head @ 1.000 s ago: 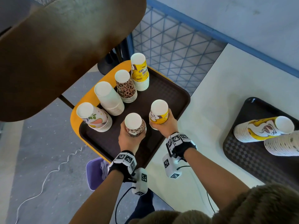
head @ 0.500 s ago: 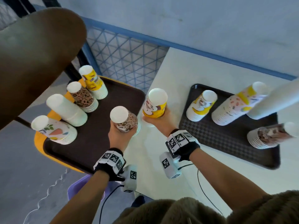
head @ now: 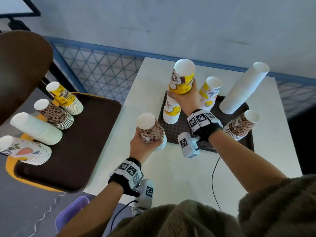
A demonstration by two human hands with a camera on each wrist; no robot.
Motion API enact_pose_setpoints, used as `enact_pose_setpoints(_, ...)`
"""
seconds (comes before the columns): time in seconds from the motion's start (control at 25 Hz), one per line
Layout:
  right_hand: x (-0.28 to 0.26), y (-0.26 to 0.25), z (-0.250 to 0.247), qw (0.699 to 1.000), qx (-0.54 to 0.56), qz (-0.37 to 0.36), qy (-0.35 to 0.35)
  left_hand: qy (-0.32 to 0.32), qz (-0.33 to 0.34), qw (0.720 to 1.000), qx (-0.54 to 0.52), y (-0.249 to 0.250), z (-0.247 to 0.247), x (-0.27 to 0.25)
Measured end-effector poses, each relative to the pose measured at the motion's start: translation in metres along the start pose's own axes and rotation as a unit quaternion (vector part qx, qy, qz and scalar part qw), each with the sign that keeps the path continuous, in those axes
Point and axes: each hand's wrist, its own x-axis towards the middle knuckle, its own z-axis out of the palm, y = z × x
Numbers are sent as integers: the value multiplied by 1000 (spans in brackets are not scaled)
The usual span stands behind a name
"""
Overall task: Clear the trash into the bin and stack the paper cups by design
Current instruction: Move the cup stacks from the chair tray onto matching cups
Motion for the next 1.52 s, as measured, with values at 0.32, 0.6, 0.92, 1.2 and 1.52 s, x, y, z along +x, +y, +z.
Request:
enact_pose_setpoints(0.32,24,29,15,997,-19,61,-45,-4,25,999,22,5,-1,-1)
enact_pose_setpoints(0.6,-46,87,-39,993,-88,32,-73,-30,30,998,35,10,26,8)
enact_pose_setpoints(0.92,-214,252,-228,922,-375,97,-21,-152,121,980,33,51,128,-3)
enact_pose_setpoints(1.2,-312,293,-296,855,-428,291,-29,-195,193,962,-10,114,213,-2)
enact_pose_setpoints(1.52,-314,302,-297,861,-414,295,-21,-183,188,964,35,139,274,2)
